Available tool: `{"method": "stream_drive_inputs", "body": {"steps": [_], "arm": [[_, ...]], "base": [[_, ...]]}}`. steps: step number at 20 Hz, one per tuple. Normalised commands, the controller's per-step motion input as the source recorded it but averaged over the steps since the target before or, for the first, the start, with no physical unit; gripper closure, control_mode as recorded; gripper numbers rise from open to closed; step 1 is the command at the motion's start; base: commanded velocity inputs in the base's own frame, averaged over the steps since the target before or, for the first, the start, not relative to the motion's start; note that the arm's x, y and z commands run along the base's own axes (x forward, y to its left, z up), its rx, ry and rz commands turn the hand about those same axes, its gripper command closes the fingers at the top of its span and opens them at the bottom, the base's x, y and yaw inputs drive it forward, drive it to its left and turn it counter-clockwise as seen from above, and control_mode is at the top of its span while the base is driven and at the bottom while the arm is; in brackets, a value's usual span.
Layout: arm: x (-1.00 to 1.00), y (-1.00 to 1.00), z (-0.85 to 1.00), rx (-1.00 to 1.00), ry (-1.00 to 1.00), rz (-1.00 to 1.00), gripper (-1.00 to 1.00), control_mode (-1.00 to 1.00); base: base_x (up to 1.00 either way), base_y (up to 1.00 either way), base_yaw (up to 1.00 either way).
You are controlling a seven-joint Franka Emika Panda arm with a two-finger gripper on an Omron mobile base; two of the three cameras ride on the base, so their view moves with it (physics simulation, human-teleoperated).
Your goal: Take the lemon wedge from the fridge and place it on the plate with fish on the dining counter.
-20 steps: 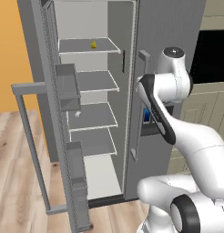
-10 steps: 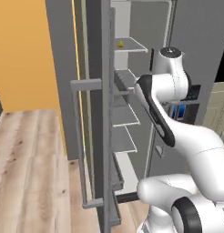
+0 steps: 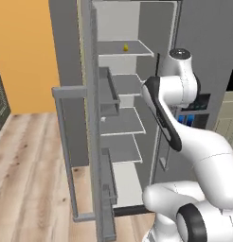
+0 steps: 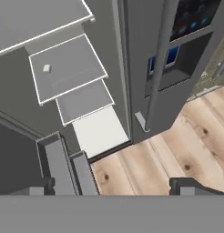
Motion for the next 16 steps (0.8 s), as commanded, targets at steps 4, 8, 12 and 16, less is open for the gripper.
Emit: {"method": "stream_drive_inputs", "body": {"steps": [4, 8, 12, 16], "arm": [[0.0, 0.0, 0.0, 0.0, 0.0, 0.0, -1.0, 1.0], [0.0, 0.0, 0.0, 0.0, 0.0, 0.0, -1.0, 1.0], [0.0, 0.0, 0.0, 0.0, 0.0, 0.0, -1.0, 1.0], [0.0, 0.0, 0.0, 0.0, 0.0, 0.0, -1.0, 1.0]], "base": [[-0.36, -0.52, 0.01], [0.39, 0.0, 0.0], [0.64, 0.0, -0.01], [0.78, 0.0, -0.03]]}}
